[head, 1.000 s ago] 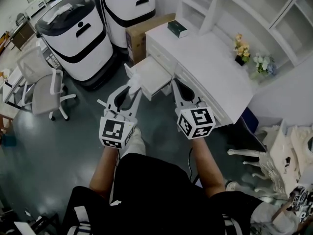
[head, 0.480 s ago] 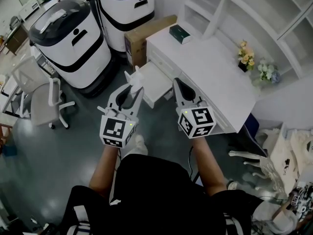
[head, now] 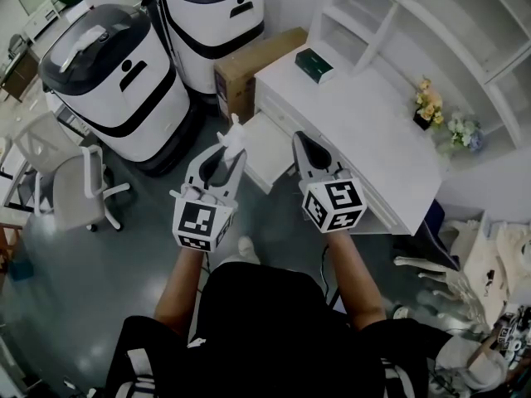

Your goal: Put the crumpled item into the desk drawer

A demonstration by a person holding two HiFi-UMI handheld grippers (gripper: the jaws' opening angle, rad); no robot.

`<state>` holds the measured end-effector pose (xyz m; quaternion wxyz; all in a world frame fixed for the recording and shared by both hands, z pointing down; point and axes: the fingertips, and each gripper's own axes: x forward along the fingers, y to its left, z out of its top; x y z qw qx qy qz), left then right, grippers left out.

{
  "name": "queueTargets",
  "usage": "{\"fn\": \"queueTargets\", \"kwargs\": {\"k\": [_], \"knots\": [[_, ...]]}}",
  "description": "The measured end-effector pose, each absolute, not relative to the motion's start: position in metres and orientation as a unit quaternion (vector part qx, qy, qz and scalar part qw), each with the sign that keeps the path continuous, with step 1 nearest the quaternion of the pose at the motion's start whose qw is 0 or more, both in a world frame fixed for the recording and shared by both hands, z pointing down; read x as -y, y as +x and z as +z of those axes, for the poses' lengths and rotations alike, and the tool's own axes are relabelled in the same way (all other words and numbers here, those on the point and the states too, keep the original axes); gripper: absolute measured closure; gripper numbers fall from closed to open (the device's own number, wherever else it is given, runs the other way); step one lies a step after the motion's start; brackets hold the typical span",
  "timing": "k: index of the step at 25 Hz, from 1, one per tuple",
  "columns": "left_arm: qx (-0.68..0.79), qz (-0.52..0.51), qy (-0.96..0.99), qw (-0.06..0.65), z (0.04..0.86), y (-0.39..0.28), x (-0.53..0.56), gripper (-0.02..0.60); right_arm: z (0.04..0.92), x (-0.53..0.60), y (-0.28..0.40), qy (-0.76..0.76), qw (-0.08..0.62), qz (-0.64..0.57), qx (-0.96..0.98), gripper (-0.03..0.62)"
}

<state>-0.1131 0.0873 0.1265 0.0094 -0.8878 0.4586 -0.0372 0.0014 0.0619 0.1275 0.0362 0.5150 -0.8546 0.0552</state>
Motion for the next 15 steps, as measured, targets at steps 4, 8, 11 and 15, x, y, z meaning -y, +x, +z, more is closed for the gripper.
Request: {"fn": "queueTargets", "kwargs": {"k": [4,8,11,15], "knots": [[-0.452,-0.047,-0.891,0.007,0.139,-0.126,-0.069,0.476,0.135,-0.043,-0.012,0.519,0.043,0.059,0.852,0.599],[-0.451,-0.050,-0.891,0.004,0.150,-0.139,-0.053,0.476,0.140,-0.031,-0.019,0.523,0.041,0.068,0.849,0.600],[-0.449,-0.053,-0.892,-0.009,0.159,-0.141,-0.047,0.476,0.147,-0.025,-0.022,0.525,0.046,0.070,0.847,0.600],[-0.443,-0.057,-0.895,-0.021,0.166,-0.140,-0.041,0.476,0.153,-0.017,-0.023,0.526,0.053,0.076,0.846,0.600]]}}
